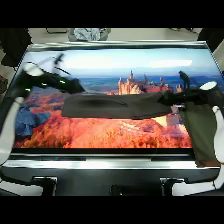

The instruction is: Fold the shirts.

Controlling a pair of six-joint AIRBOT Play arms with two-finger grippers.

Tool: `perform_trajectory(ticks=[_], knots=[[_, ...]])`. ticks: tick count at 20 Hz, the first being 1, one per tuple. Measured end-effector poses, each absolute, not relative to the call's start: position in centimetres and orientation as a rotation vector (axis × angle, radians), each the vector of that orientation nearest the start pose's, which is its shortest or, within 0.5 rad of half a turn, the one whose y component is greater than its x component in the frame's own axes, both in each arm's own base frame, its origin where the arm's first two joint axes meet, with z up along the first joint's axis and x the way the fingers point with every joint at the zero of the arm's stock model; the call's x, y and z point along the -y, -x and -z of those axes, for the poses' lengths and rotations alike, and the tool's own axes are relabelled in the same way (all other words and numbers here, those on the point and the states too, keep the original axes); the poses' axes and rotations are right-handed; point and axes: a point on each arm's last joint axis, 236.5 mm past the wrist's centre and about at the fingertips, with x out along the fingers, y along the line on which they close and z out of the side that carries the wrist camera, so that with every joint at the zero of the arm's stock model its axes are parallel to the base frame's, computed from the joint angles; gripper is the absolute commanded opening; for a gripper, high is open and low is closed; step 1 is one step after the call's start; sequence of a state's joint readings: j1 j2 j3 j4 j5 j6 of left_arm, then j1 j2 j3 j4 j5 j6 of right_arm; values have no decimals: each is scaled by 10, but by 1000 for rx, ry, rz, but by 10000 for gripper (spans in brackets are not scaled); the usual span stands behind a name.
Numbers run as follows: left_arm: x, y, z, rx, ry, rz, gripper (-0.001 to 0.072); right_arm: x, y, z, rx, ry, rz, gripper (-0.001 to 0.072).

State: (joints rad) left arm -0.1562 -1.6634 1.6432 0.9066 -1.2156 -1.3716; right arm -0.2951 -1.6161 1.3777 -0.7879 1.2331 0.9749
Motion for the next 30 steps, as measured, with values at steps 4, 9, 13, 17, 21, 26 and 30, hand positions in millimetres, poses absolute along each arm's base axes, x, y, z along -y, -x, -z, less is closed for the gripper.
perform_trajectory(ticks=[4, 9, 13, 17, 21, 26, 30], knots=[[303, -440, -21, -1249, 355, 780, 33, -32, -445, -70, -1020, -378, -536, 45], [386, -419, -1, -1289, 533, 872, 32, -44, -414, -132, -954, -325, -552, 45], [442, -404, 9, -1301, 673, 903, 33, -47, -386, -162, -935, -275, -540, 45], [491, -392, 21, -1315, 776, 926, 32, -45, -366, -182, -922, -245, -496, 45], [524, -384, 31, -1347, 878, 946, 29, -39, -360, -192, -905, -240, -435, 44], [489, -395, -2, -1284, 692, 1020, 30, -40, -386, -183, -880, -259, -387, 44], [394, -426, -77, -1120, 374, 969, 31, -94, -420, -161, -879, -274, -454, 44]])
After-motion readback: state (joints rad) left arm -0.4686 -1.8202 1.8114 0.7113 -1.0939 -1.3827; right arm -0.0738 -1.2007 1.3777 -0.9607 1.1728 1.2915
